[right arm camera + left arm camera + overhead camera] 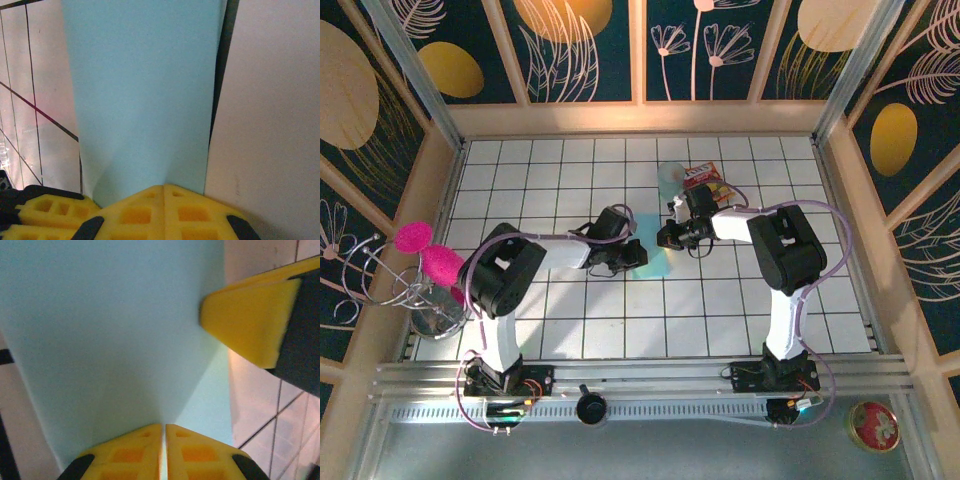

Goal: Fold a paper plane with a square sheet of paper (pick it up from the middle)

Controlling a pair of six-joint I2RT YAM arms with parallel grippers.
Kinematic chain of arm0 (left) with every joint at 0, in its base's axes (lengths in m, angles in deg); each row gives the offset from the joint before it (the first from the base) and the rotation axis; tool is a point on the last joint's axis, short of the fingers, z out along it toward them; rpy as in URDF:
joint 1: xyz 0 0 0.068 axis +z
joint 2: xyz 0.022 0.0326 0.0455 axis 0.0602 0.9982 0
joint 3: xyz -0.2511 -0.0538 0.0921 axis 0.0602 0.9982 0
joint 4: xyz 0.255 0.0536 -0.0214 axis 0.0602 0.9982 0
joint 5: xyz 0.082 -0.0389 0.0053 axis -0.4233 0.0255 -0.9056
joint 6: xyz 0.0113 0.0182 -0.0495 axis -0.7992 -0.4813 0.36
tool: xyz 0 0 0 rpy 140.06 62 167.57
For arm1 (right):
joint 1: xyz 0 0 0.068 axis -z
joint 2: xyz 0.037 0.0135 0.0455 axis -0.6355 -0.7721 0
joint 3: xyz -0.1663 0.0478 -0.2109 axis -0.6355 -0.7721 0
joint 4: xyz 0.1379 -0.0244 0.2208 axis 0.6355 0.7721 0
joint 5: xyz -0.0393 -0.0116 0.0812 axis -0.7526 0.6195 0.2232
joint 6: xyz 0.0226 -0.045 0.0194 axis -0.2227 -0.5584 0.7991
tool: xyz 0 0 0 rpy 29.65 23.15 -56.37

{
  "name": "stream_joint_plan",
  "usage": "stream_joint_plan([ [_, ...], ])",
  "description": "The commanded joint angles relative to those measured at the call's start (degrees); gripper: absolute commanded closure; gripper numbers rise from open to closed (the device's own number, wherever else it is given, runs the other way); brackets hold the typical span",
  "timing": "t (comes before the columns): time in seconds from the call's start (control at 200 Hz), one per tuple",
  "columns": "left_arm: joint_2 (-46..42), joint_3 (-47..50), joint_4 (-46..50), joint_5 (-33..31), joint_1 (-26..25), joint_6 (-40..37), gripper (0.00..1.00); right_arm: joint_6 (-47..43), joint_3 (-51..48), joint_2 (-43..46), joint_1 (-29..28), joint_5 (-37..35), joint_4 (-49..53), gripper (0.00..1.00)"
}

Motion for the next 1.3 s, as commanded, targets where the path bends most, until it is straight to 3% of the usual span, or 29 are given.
stream_joint_plan([
  [0.0, 1.76, 1.24, 2.91, 0.25, -0.19, -1.48, 0.88, -0.14, -4.12, -6.98, 2.14, -16.13, 6.58, 0.97],
  [0.415, -7.04, 11.70, 11.83, 0.35, -0.32, -6.97, 0.89, 0.78, -3.93, -8.04, 2.20, -17.80, 6.92, 0.97],
  [0.601, -10.62, 8.60, 17.20, -2.02, -0.21, -11.20, 0.87, 1.26, -4.27, -7.56, 2.15, -17.48, 6.50, 0.97],
  [0.846, -16.11, 3.02, 7.95, -6.05, 1.59, -6.88, 0.81, 6.18, -3.02, -1.38, 0.77, -11.10, 3.08, 0.94],
  [0.991, -13.78, 1.94, 1.37, -5.68, 3.07, -2.17, 0.73, 11.06, -0.94, 5.40, -0.67, -8.49, -0.43, 0.82],
  [1.071, -11.55, 0.12, -0.25, -4.62, 3.17, -0.95, 0.68, 14.18, -2.85, 9.65, -0.67, -8.63, -3.27, 0.71],
  [1.146, -8.25, -2.59, -0.25, -4.26, 3.29, -0.91, 0.68, 16.21, -5.52, 12.67, -0.67, -9.89, -4.31, 0.60],
  [1.291, -3.60, -5.92, -0.52, -2.74, 3.26, -1.39, 0.68, 17.81, -11.87, 17.82, -0.54, -13.73, -4.47, 0.52],
])
